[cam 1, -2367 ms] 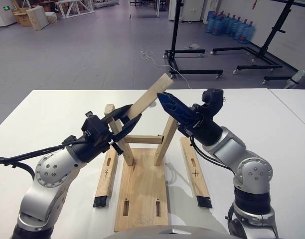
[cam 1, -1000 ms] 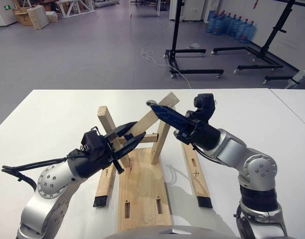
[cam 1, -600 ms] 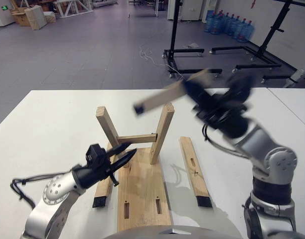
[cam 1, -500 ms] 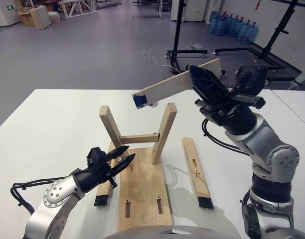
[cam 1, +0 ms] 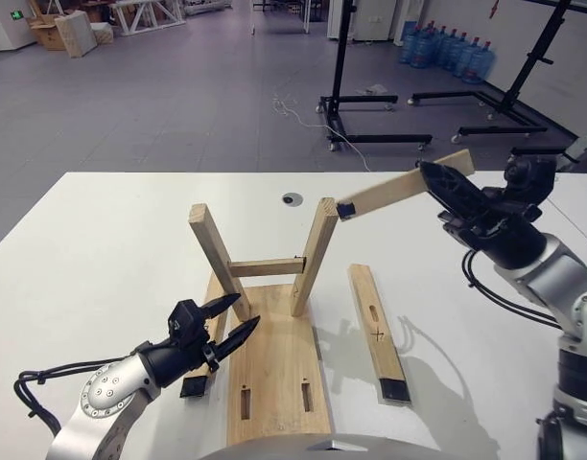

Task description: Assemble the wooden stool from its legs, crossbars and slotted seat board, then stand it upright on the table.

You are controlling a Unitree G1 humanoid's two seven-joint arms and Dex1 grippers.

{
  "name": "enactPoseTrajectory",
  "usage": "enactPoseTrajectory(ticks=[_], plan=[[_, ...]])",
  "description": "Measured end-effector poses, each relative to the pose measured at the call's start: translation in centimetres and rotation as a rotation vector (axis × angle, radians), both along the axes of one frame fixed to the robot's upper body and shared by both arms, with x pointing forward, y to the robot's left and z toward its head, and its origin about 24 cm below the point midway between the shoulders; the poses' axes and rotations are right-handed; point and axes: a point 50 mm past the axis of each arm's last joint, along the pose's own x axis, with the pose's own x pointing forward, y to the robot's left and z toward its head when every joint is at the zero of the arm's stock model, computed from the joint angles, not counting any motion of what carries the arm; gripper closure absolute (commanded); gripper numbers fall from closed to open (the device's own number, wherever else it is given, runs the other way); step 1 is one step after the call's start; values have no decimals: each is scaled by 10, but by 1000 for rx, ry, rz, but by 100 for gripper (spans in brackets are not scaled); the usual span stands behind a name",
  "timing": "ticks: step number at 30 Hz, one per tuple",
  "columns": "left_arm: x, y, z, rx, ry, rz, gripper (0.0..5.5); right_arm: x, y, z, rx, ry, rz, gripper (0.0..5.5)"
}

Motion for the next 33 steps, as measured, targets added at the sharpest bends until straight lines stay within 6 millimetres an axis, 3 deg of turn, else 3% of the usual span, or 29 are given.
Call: enactPoseTrajectory(ticks=[5, 8, 12, 17, 20, 33], plan=[[-18, -4, -11, -16, 39, 144, 269, -29, -20, -62, -114, 427, -98, 512], [-25, -5, -19, 14, 67, 191, 269, -26, -16, -75, -287, 506, -339, 512], [-28, -10, -23, 37, 78, 217, 269, -29, -4, -72, -521, 477, -556, 512], [-28, -12, -17, 44, 51, 244, 269, -48, 7, -69, -662, 450, -581, 512], [-28, -11, -12, 47, 36, 265, 269, -57, 10, -73, -698, 474, -549, 512], [-23, -13, -11, 70, 15, 232, 269, -58, 15, -86, -723, 486, -600, 512]])
